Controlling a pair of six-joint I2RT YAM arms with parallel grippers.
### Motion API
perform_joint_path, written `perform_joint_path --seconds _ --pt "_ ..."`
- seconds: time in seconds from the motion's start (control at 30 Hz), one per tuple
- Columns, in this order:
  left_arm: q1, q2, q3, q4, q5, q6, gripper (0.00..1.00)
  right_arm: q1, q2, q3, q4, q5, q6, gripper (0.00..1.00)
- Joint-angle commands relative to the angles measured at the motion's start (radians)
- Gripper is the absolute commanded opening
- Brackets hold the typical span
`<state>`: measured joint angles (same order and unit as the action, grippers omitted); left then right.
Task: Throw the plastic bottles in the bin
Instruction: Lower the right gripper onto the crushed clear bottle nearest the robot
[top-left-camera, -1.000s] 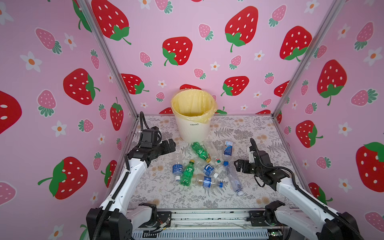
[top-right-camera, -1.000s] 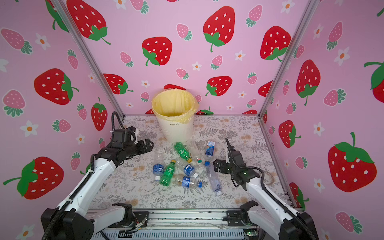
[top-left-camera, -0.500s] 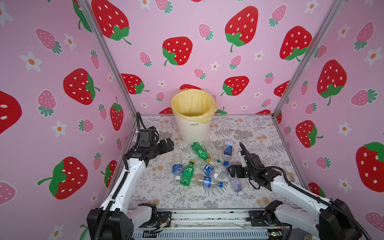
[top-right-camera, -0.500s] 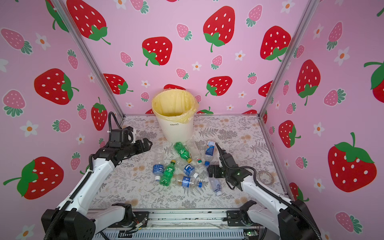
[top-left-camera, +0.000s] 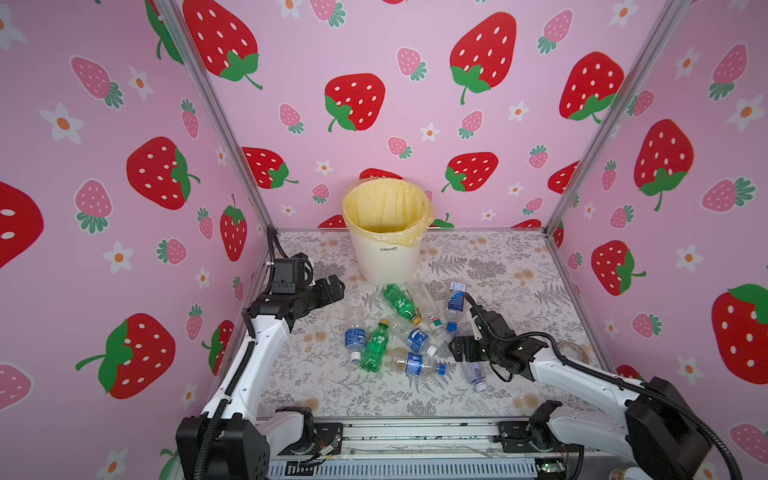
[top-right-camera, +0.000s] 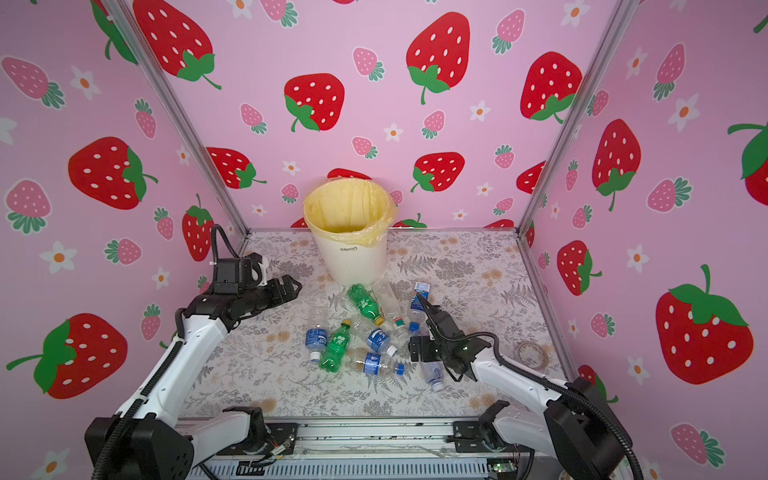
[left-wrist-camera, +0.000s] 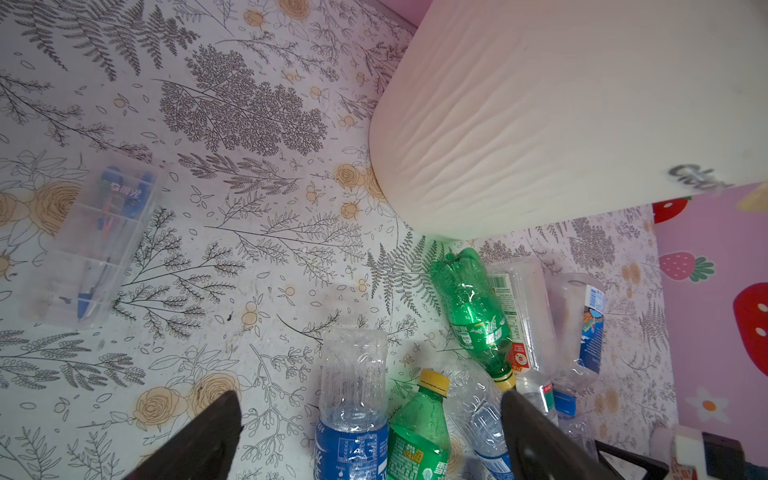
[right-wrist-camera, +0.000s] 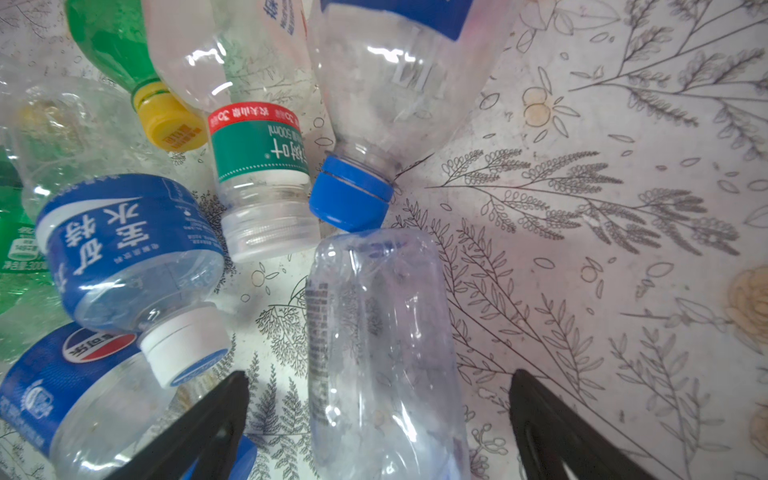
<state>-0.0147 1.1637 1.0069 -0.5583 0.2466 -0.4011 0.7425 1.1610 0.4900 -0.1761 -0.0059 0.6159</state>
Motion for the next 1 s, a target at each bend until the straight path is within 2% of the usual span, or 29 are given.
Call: perform_joint_path --seconds 0.0,0.33,0.73,0.97 --pt "0.016 0.004 0.004 0.004 0.030 -0.018 0.98 0.016 0.009 -0.005 -0.002 0.037 0.020 0.98" --pt "0.024 0.008 0.001 0.012 0.049 -0.021 0.98 0.036 0.025 -0.012 0.002 0.062 0.030 0.94" --pt "0.031 0.000 0.000 0.010 0.044 -0.018 0.98 0.045 0.065 -0.014 0.012 0.072 0.022 0.76" --pt "0.041 0.003 -0.002 0.012 0.053 -0.019 0.98 0.050 0.042 -0.022 0.010 0.073 0.018 0.62"
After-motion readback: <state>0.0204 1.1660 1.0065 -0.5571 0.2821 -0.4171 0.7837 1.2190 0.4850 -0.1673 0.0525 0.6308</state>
